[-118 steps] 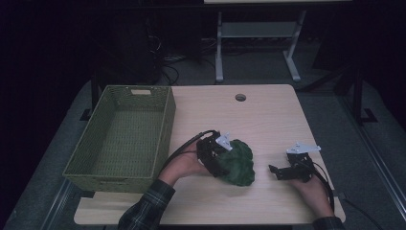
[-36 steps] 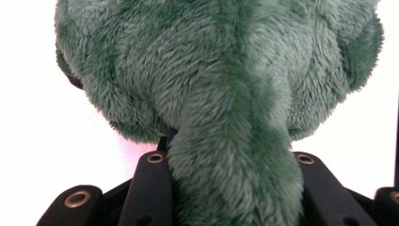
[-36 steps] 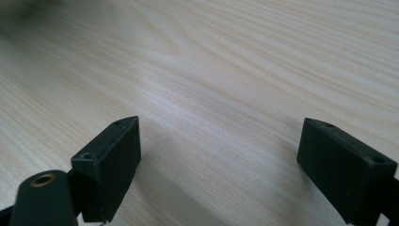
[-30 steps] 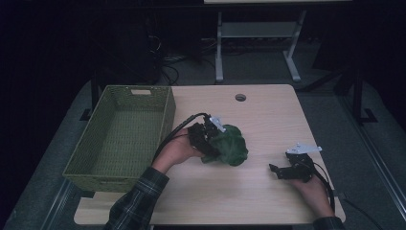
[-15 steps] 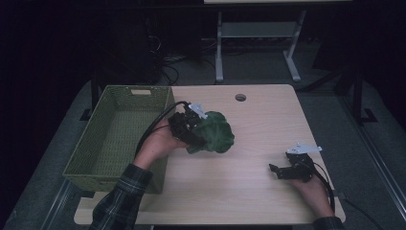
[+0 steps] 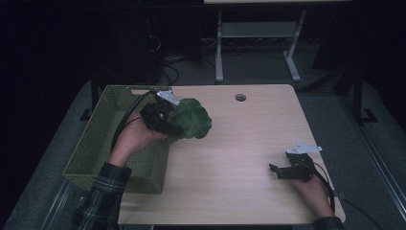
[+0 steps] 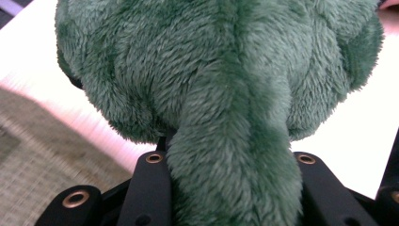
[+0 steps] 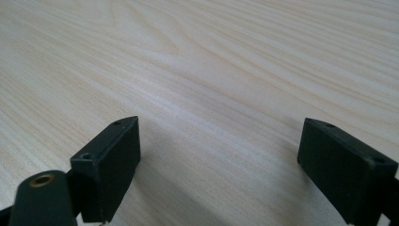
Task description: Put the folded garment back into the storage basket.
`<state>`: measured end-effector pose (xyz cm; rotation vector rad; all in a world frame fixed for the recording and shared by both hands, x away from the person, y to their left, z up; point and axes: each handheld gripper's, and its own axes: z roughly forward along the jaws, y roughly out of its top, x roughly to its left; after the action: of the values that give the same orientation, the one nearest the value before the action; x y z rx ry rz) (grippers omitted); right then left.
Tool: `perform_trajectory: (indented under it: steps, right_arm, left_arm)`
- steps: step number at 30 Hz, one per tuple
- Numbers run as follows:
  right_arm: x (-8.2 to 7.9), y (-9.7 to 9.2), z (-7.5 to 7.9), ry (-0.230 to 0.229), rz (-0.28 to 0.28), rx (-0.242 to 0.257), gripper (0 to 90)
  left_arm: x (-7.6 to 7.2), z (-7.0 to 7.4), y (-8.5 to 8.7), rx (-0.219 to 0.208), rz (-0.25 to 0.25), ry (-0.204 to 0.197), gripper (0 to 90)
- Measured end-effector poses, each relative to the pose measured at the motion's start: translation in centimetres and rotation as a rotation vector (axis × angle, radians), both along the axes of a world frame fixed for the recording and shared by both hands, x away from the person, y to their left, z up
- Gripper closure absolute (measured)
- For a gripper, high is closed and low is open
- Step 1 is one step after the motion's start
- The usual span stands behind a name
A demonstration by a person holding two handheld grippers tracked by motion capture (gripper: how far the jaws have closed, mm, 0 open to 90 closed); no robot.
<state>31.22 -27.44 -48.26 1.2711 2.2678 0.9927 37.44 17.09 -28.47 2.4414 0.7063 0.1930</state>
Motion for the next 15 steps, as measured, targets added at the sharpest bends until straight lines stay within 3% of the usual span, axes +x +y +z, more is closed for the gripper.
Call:
perform_trajectory:
  steps: [15]
  right_arm:
    - [0.0,0.0,0.0,-0.001,0.001,-0.001,13.3]
  left_arm:
    - [-0.3,0.4,6.8,0.015,0.184,-0.027,64.9]
